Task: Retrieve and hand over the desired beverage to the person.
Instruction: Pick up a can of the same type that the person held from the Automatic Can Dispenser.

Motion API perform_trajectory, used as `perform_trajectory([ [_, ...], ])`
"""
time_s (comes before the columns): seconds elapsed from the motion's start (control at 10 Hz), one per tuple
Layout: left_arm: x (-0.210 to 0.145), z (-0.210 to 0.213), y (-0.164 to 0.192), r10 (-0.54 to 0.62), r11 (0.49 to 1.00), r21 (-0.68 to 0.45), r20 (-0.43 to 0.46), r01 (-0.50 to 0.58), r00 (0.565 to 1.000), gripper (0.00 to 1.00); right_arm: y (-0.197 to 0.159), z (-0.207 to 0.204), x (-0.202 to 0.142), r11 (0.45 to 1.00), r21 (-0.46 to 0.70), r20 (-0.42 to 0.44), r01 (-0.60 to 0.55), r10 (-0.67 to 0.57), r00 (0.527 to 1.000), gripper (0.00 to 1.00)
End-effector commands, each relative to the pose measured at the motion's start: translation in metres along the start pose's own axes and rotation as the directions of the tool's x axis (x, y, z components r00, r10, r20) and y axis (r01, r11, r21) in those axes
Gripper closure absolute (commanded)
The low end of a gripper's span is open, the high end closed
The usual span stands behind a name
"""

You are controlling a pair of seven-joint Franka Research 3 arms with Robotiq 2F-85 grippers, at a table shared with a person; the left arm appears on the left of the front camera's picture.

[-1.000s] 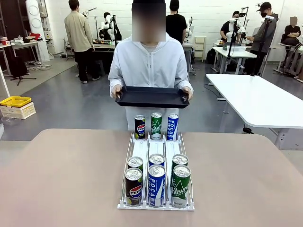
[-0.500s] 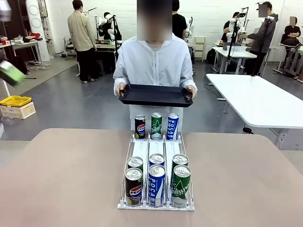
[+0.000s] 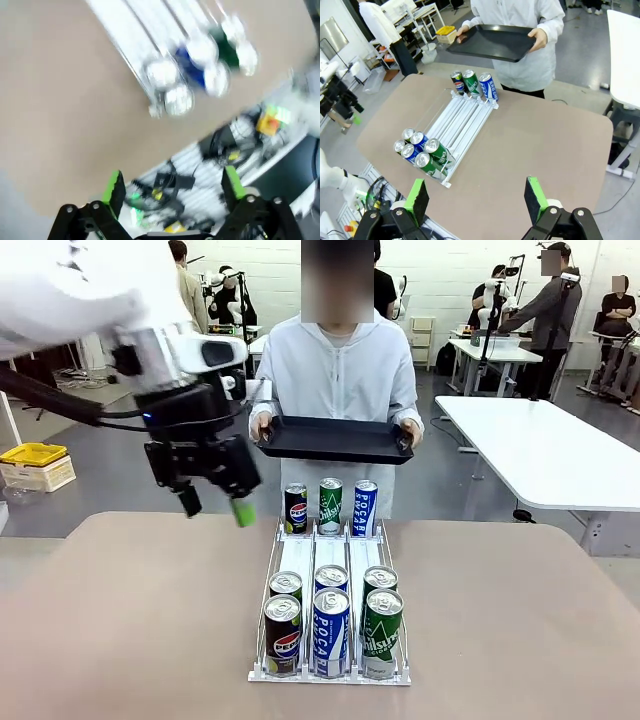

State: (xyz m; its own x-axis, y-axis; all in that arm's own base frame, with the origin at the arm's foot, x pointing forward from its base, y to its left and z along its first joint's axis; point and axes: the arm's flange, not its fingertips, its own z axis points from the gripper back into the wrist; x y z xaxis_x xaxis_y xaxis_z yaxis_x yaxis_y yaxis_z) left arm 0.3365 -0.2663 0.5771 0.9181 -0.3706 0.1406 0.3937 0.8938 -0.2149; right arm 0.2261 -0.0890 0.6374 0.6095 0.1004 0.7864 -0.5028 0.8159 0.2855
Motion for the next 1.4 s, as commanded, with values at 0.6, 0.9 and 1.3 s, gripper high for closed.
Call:
perform_trajectory([
  [0.6,0.013,-0.043,-0.024,0.298,0.943,0.100,0.171,-0.318,0.939,0.00,-0.001,0.000,0.000,1.000,0.002,0.001,0.004,-0.004,1.000,0.00],
  [0.9,0.013,-0.043,-0.024,0.298,0.943,0.100,0.171,-0.318,0.939,0.00,-0.001,0.000,0.000,1.000,0.002,0.001,0.004,-0.004,1.000,0.00],
  [1.3,0.013,-0.043,-0.024,0.298,0.943,0.100,0.171,-0.318,0.939,0.00,-0.001,0.000,0.000,1.000,0.002,0.001,0.004,-0.004,1.000,0.00],
])
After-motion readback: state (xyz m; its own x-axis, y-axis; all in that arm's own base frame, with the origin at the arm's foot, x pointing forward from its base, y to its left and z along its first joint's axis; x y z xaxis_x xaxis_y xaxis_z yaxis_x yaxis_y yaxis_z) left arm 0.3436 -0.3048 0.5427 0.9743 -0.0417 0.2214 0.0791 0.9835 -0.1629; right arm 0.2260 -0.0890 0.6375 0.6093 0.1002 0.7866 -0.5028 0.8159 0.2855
